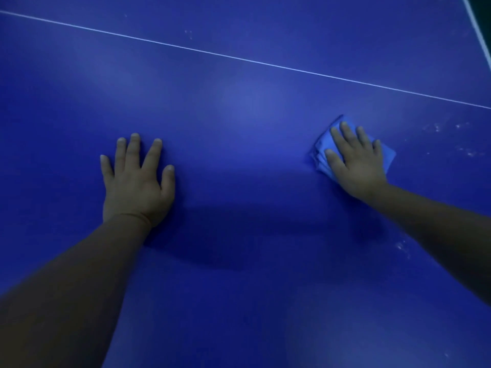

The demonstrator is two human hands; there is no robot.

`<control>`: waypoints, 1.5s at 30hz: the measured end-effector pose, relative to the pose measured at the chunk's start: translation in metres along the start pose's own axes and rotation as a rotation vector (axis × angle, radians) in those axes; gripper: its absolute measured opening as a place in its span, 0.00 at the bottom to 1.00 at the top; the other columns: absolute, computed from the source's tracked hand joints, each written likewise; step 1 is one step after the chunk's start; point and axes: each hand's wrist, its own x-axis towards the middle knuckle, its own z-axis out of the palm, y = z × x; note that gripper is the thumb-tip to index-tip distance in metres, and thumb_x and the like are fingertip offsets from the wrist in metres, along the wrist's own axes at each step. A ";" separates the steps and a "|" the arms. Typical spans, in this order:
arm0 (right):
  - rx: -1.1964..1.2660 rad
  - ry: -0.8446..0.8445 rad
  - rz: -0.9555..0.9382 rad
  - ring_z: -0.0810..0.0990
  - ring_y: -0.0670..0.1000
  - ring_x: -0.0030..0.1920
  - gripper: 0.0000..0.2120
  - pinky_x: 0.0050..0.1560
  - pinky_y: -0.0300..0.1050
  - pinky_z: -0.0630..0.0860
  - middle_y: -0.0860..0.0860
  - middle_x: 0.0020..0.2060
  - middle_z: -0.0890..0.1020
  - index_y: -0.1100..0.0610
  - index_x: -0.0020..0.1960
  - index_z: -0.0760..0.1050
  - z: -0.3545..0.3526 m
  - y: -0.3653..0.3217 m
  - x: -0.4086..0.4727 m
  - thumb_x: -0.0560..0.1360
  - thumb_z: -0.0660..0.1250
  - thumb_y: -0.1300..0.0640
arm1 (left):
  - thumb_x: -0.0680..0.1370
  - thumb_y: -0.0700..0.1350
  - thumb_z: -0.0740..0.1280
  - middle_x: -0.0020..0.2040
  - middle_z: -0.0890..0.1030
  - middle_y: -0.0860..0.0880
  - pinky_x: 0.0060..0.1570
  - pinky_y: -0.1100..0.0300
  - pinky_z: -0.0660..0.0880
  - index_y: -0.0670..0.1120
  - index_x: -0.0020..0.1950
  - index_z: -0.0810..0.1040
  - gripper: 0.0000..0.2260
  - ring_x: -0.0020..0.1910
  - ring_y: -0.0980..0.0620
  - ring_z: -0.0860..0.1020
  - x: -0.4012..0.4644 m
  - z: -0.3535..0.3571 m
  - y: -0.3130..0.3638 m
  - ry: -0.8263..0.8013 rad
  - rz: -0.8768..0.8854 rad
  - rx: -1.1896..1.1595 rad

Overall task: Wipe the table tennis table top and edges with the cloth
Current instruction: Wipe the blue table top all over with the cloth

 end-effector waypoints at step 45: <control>-0.073 -0.170 -1.185 0.59 0.61 0.79 0.29 0.74 0.70 0.52 0.50 0.79 0.62 0.47 0.79 0.61 0.006 -0.129 -0.065 0.82 0.50 0.36 | 0.82 0.55 0.52 0.78 0.64 0.41 0.77 0.37 0.51 0.45 0.78 0.66 0.27 0.80 0.41 0.57 -0.229 0.007 -0.004 -0.069 0.112 0.068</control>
